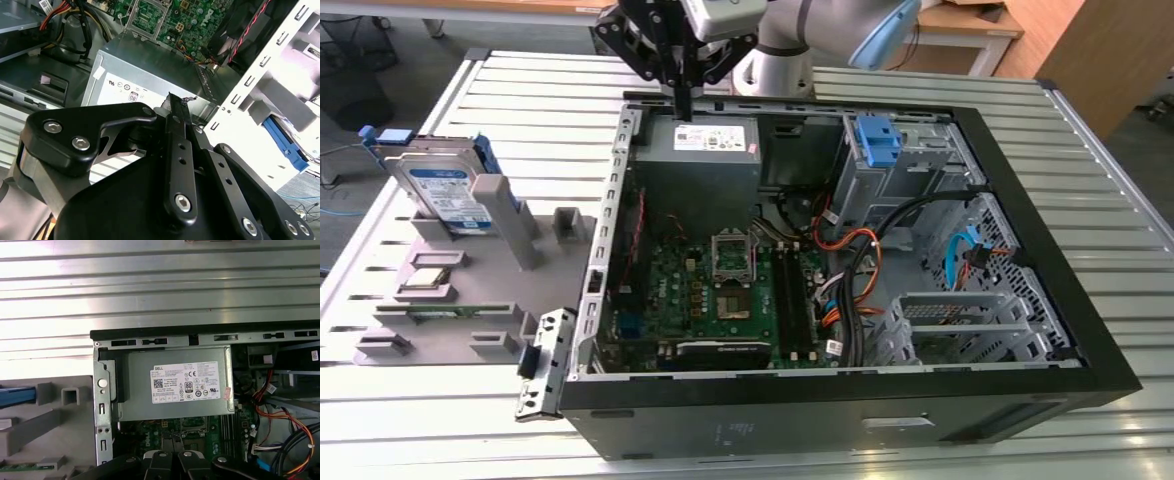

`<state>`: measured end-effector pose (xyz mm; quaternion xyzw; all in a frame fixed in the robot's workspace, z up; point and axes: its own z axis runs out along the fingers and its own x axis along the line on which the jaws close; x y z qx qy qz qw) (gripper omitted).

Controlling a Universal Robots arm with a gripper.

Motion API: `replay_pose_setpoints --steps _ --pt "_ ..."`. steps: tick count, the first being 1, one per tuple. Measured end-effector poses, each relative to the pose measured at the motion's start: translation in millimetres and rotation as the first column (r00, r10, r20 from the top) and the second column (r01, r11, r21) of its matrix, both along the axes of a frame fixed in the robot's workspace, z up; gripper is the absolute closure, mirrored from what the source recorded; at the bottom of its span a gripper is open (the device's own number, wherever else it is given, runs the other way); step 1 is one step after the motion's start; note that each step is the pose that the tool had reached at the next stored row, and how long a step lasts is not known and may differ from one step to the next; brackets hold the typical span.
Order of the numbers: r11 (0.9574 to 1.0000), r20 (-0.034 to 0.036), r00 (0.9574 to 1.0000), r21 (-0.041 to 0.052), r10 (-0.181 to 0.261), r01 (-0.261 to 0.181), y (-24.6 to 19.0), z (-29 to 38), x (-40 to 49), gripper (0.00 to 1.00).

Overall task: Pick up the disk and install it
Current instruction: 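Reach for the disk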

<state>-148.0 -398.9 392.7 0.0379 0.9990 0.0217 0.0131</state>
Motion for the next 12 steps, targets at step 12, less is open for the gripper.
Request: replay_pose_setpoints --steps 12 --pt "1.0000 -0.0001 1.0000 -0.0001 0.000 0.000 0.0 -0.1 -5.1 0.90"
